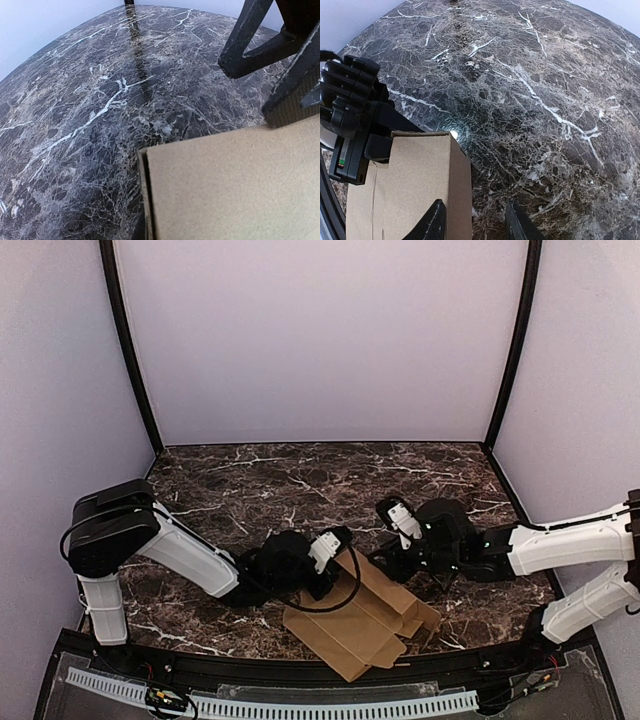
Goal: Fold the paper box
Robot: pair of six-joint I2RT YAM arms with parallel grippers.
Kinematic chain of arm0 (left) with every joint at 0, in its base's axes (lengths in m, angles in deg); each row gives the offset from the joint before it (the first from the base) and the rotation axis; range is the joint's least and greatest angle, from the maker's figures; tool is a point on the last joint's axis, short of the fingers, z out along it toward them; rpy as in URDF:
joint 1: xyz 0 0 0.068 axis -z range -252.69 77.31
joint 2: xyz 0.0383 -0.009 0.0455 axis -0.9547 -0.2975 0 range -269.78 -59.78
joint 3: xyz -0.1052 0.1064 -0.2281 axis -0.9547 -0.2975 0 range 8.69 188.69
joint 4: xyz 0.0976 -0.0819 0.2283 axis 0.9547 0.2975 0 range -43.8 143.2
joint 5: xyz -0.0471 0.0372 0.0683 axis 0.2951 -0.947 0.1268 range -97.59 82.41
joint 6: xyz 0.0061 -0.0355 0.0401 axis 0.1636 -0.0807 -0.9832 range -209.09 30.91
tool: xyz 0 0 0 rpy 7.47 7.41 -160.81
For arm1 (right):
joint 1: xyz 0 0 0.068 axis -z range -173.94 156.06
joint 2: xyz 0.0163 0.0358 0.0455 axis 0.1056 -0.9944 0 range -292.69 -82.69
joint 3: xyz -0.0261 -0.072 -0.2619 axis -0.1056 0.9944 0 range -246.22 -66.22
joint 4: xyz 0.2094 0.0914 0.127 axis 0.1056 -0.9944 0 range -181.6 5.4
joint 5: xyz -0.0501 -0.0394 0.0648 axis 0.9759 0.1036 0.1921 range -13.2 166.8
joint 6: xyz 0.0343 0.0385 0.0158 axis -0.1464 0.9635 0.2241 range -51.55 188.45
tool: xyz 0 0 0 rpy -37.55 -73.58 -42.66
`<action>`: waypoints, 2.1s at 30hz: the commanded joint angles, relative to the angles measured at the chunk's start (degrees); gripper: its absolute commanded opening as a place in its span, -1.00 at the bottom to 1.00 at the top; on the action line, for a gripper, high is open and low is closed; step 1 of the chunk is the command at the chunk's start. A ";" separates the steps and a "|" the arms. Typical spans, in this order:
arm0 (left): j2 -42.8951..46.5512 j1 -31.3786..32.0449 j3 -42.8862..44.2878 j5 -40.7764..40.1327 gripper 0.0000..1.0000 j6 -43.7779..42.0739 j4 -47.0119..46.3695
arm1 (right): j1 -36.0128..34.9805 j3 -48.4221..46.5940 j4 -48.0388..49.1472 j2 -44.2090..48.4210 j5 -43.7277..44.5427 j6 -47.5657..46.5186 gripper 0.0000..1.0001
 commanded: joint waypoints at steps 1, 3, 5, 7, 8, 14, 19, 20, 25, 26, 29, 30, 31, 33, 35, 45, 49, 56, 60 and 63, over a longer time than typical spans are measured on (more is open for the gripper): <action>0.46 0.43 0.48 1.74 -0.99 -3.27 5.43 | 0.36 1.29 -0.29 3.37 -2.72 2.81 -0.18; -0.06 0.43 0.81 1.94 -0.99 -3.60 5.59 | 0.39 0.90 -0.36 4.26 -3.93 3.38 -0.18; -0.52 0.43 1.12 2.41 -0.99 -4.09 5.62 | 0.36 0.74 -0.43 4.51 -4.75 3.94 -0.17; -0.81 0.44 1.47 2.92 -0.99 -4.65 5.75 | 0.40 0.91 0.22 4.01 -5.59 4.65 -0.18; -0.92 0.44 1.81 3.34 -0.99 -4.85 5.98 | 0.36 1.03 0.58 3.58 -6.45 4.98 -0.18; -1.68 0.44 2.25 4.80 -0.99 -5.90 5.72 | 0.36 1.56 3.04 0.47 -7.95 6.26 -0.10; -2.59 0.44 2.89 5.21 -0.99 -5.30 5.87 | 0.36 1.57 5.75 -1.09 -9.79 8.26 -0.06; -2.74 0.54 3.05 5.17 -0.99 -4.91 5.91 | 0.37 1.49 5.96 -1.42 -9.98 8.65 -0.06; -3.48 0.57 4.24 4.17 -0.93 -3.68 6.21 | 0.36 1.84 6.81 -3.04 -9.53 9.98 -0.07; -3.49 0.64 4.25 3.85 -0.89 -3.47 6.21 | 0.37 2.01 6.90 -3.27 -9.48 10.27 -0.09; -3.63 0.92 3.94 2.30 -0.76 -3.55 6.10 | 0.36 2.46 6.88 -3.89 -9.58 10.57 -0.23; -3.65 1.17 3.96 1.65 -0.74 -3.68 6.11 | 0.36 2.63 6.96 -4.00 -9.61 10.73 -0.28; -3.69 1.33 4.02 1.36 -0.69 -3.98 6.23 | 0.38 2.89 7.14 -4.04 -9.61 10.92 -0.30; -3.86 1.91 4.17 0.45 -0.64 -4.37 6.50 | 0.31 3.27 7.33 -4.09 -9.47 11.27 -0.37; -3.93 2.39 4.28 -0.48 -0.61 -4.42 6.63 | 0.23 3.46 7.25 -4.10 -9.30 11.52 -0.41; -4.16 4.73 3.90 -5.47 -0.52 -3.36 5.60 | -0.69 3.32 6.27 -3.84 -7.95 11.88 -0.57; -4.84 5.19 4.18 -8.36 -0.53 -2.74 4.65 | -0.93 3.39 6.19 -3.58 -7.77 12.20 -0.62; -5.34 6.26 4.94 -13.93 -0.98 -4.07 4.37 | -1.03 3.37 5.88 -2.91 -7.35 12.29 -0.69; -5.38 6.70 4.99 -15.19 -0.99 -4.90 4.25 | -1.11 3.24 5.70 -2.77 -7.15 12.28 -0.70; -5.38 6.91 5.12 -15.43 -0.99 -4.96 4.42 | -1.18 3.13 5.60 -2.76 -7.23 12.33 -0.71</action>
